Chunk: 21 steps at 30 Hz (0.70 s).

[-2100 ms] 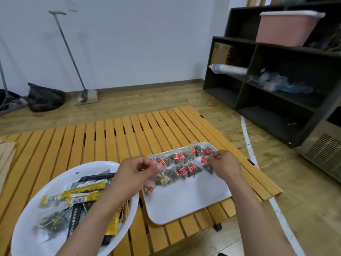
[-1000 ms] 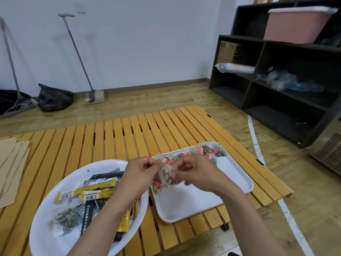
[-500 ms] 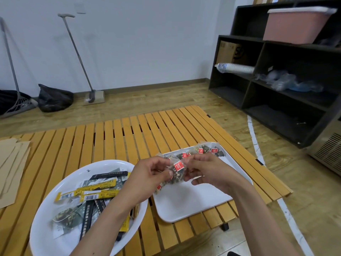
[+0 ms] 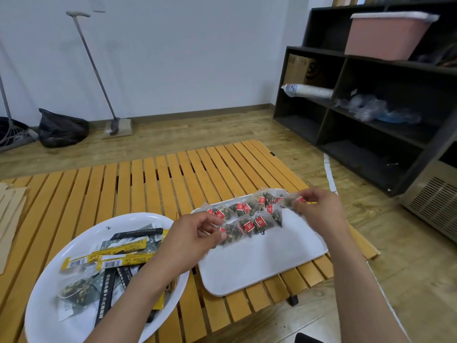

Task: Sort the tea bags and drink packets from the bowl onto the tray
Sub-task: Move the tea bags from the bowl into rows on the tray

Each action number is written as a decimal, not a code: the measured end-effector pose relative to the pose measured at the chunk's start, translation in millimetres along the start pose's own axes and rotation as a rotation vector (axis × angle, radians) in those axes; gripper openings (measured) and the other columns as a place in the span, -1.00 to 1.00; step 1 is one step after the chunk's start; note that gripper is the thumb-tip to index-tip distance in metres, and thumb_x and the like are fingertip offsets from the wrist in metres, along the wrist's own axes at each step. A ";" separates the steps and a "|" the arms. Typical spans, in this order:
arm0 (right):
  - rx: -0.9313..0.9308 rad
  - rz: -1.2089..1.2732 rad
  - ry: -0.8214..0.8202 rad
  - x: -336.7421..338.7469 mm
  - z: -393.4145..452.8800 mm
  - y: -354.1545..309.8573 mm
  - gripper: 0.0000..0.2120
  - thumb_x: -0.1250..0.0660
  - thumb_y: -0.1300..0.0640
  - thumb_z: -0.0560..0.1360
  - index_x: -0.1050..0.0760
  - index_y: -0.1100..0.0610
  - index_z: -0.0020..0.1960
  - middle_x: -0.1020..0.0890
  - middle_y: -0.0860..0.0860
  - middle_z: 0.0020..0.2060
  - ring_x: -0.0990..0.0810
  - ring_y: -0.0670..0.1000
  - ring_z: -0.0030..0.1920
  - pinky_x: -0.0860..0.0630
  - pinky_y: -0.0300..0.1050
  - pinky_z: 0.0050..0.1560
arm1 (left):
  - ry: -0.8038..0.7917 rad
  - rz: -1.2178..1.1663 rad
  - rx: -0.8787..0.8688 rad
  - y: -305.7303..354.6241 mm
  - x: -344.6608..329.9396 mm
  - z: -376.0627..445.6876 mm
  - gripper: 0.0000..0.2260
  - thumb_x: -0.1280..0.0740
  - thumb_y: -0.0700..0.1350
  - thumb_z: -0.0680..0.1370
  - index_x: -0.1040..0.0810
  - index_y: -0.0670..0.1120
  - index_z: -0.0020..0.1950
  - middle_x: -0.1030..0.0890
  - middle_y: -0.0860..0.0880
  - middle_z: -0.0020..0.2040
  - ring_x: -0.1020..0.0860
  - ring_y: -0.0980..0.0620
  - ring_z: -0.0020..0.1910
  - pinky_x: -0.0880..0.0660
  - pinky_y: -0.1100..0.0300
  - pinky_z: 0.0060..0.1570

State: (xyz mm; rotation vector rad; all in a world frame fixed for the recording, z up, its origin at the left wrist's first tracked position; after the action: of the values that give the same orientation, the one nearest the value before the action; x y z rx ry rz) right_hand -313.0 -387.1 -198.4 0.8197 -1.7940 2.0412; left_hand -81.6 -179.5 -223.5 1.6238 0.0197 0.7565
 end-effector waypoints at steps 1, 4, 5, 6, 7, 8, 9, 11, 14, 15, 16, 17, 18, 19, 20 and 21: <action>-0.011 -0.116 0.031 8.2 6.3 10.6 -0.86 -0.51 0.13 0.47 -0.64 0.03 0.01 -0.69 -0.05 -0.08 -0.60 -0.03 -0.20 -0.41 -0.17 -0.32 | -0.015 0.014 0.000 -0.7 -1.3 -0.5 -0.86 -0.53 -0.07 0.50 -0.67 0.06 0.04 -0.70 -0.02 -0.15 -0.68 0.07 -0.24 -0.65 0.11 -0.09; -0.048 -0.266 -0.034 -0.5 20.3 36.3 -0.78 -0.49 0.22 0.45 -0.62 0.01 0.06 -0.70 -0.02 0.02 -0.60 0.00 -0.09 -0.46 -0.15 -0.26 | -0.047 0.054 -0.011 -0.7 -5.2 -0.8 -0.87 -0.52 -0.07 0.52 -0.67 0.04 0.05 -0.71 -0.01 -0.17 -0.69 0.10 -0.27 -0.66 0.08 -0.08; -0.037 -0.278 -0.075 -10.5 22.7 39.0 -0.74 -0.49 0.22 0.45 -0.62 0.01 0.11 -0.70 -0.03 0.06 -0.62 0.02 -0.06 -0.53 -0.12 -0.20 | -0.053 0.068 -0.012 -0.9 -6.1 -1.0 -0.87 -0.51 -0.06 0.52 -0.67 0.04 0.06 -0.71 -0.01 -0.17 -0.69 0.11 -0.27 -0.66 0.08 -0.08; -0.011 -0.278 -0.113 -21.0 23.4 38.0 -0.68 -0.50 0.20 0.45 -0.60 0.02 0.17 -0.69 -0.04 0.11 -0.63 0.03 -0.01 -0.58 -0.08 -0.14 | -0.057 0.080 -0.012 -1.1 -6.8 -1.0 -0.87 -0.50 -0.06 0.53 -0.68 0.04 0.06 -0.71 0.00 -0.16 -0.69 0.12 -0.26 -0.66 0.09 -0.08; 0.019 -0.267 -0.140 -30.4 23.7 35.9 -0.61 -0.51 0.19 0.45 -0.58 0.04 0.25 -0.67 -0.04 0.15 -0.64 0.05 0.02 -0.59 -0.06 -0.11 | -0.058 0.088 -0.012 -1.3 -6.9 -1.2 -0.87 -0.50 -0.06 0.53 -0.68 0.04 0.07 -0.71 0.00 -0.16 -0.69 0.12 -0.26 -0.65 0.11 -0.09; 0.044 -0.258 -0.151 -36.6 23.6 32.9 -0.55 -0.51 0.20 0.44 -0.55 0.05 0.31 -0.66 -0.03 0.19 -0.65 0.06 0.03 -0.59 -0.07 -0.12 | -0.056 0.092 -0.013 -1.4 -6.6 -1.2 -0.87 -0.50 -0.06 0.53 -0.67 0.04 0.06 -0.71 0.00 -0.16 -0.69 0.12 -0.26 -0.65 0.14 -0.10; 0.066 -0.253 -0.142 -38.6 24.0 30.1 -0.51 -0.51 0.20 0.43 -0.53 0.05 0.34 -0.65 -0.02 0.21 -0.65 0.07 0.03 -0.57 -0.09 -0.15 | -0.052 0.093 -0.014 -1.3 -5.6 -1.6 -0.88 -0.50 -0.06 0.53 -0.67 0.04 0.05 -0.71 0.00 -0.15 -0.69 0.12 -0.26 -0.64 0.17 -0.11; 0.077 -0.262 -0.095 -33.2 25.4 29.3 -0.45 -0.52 0.22 0.41 -0.50 0.04 0.37 -0.65 0.02 0.21 -0.65 0.07 0.04 -0.59 -0.06 -0.15 | -0.044 0.088 -0.013 -1.1 -3.1 -2.0 -0.89 -0.50 -0.08 0.53 -0.67 0.06 0.03 -0.71 0.00 -0.16 -0.69 0.12 -0.26 -0.64 0.18 -0.12; 0.055 -0.321 -0.028 -20.0 26.9 38.2 -0.48 -0.51 0.23 0.43 -0.52 0.03 0.35 -0.64 0.00 0.23 -0.64 0.07 0.08 -0.63 0.00 -0.10 | -0.034 0.079 -0.011 -1.0 0.1 -1.7 -0.91 -0.50 -0.09 0.52 -0.68 0.06 0.01 -0.71 0.00 -0.18 -0.69 0.11 -0.28 -0.64 0.12 -0.11; 0.044 -0.329 -0.028 -19.2 26.7 41.6 -0.53 -0.49 0.23 0.44 -0.54 0.03 0.32 -0.66 -0.02 0.20 -0.64 0.07 0.07 -0.62 -0.01 -0.10 | -0.032 0.076 -0.012 -0.7 0.5 -1.8 -0.91 -0.51 -0.09 0.52 -0.68 0.06 0.00 -0.71 0.00 -0.18 -0.69 0.11 -0.28 -0.64 0.11 -0.11; 0.032 -0.340 -0.036 -20.3 26.4 44.5 -0.57 -0.48 0.22 0.44 -0.57 0.02 0.29 -0.67 -0.03 0.16 -0.64 0.06 0.03 -0.61 -0.03 -0.11 | -0.033 0.075 -0.013 -0.3 0.4 -1.9 -0.91 -0.50 -0.09 0.52 -0.68 0.07 -0.01 -0.71 0.01 -0.18 -0.69 0.11 -0.28 -0.64 0.11 -0.11; 0.023 -0.352 -0.044 -22.4 26.0 46.2 -0.59 -0.47 0.22 0.43 -0.58 0.01 0.26 -0.69 -0.04 0.10 -0.64 0.05 0.00 -0.59 -0.06 -0.14 | -0.034 0.078 -0.014 0.0 0.2 -2.2 -0.91 -0.50 -0.09 0.52 -0.67 0.07 0.00 -0.71 0.01 -0.18 -0.69 0.11 -0.28 -0.64 0.12 -0.11; 0.018 -0.359 -0.046 -24.5 25.9 47.0 -0.61 -0.46 0.22 0.43 -0.60 0.00 0.23 -0.71 -0.05 0.04 -0.64 0.04 -0.04 -0.58 -0.09 -0.17 | -0.036 0.083 -0.014 0.2 -0.1 -2.5 -0.90 -0.50 -0.08 0.52 -0.67 0.08 0.00 -0.71 0.01 -0.18 -0.69 0.12 -0.28 -0.64 0.14 -0.11; 0.017 -0.359 -0.040 -26.0 26.1 46.6 -0.64 -0.46 0.22 0.42 -0.62 -0.01 0.19 -0.71 -0.05 -0.02 -0.64 0.03 -0.08 -0.57 -0.11 -0.21 | -0.038 0.086 -0.015 0.5 -0.3 -2.8 -0.90 -0.50 -0.08 0.52 -0.67 0.08 0.01 -0.70 0.01 -0.17 -0.69 0.12 -0.27 -0.64 0.14 -0.11; 0.020 -0.357 -0.032 -27.5 26.4 45.3 -0.67 -0.46 0.23 0.43 -0.63 -0.01 0.16 -0.71 -0.05 -0.06 -0.64 0.03 -0.11 -0.55 -0.13 -0.25 | -0.037 0.085 -0.015 0.5 -0.2 -2.9 -0.90 -0.50 -0.08 0.52 -0.67 0.07 0.01 -0.70 0.01 -0.17 -0.69 0.12 -0.27 -0.64 0.13 -0.11; 0.024 -0.362 -0.029 -29.5 26.4 43.9 -0.69 -0.45 0.24 0.44 -0.64 -0.02 0.14 -0.70 -0.05 -0.10 -0.63 0.03 -0.13 -0.51 -0.15 -0.30 | -0.035 0.079 -0.015 0.0 0.6 -3.0 -0.90 -0.51 -0.08 0.52 -0.67 0.07 0.00 -0.70 0.00 -0.17 -0.69 0.11 -0.27 -0.65 0.11 -0.10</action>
State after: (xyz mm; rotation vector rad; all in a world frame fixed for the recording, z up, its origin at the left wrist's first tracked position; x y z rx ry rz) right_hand -309.0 -416.3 -249.6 1.0954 -1.5047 1.8251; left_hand -82.6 -176.6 -223.2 1.6313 -0.0753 0.7867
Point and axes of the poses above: each hand's wrist, its own z-axis towards the middle knuckle, its own x-axis out of the back of the hand, y = z × x, the point moved 10 cm from there along z, towards the middle knuckle
